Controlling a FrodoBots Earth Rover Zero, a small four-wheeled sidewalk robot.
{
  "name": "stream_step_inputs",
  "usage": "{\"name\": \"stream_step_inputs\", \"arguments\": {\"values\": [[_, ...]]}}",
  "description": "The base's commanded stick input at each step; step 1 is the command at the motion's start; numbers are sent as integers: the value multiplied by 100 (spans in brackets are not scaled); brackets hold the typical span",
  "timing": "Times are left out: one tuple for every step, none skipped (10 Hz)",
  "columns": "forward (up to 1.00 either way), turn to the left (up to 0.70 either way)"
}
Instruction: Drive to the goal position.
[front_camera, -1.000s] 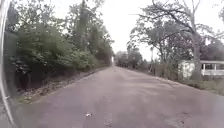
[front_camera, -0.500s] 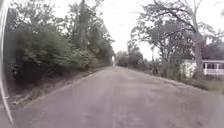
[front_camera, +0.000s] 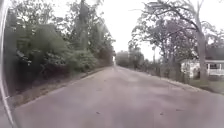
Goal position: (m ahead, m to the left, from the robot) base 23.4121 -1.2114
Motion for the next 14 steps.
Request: {"name": "stream_step_inputs", "arguments": {"values": [[70,0],[70,0],[70,0],[70,0],[70,0],[70,0],[70,0],[70,0],[70,0],[70,0],[70,0],[70,0],[70,0],[70,0]]}}
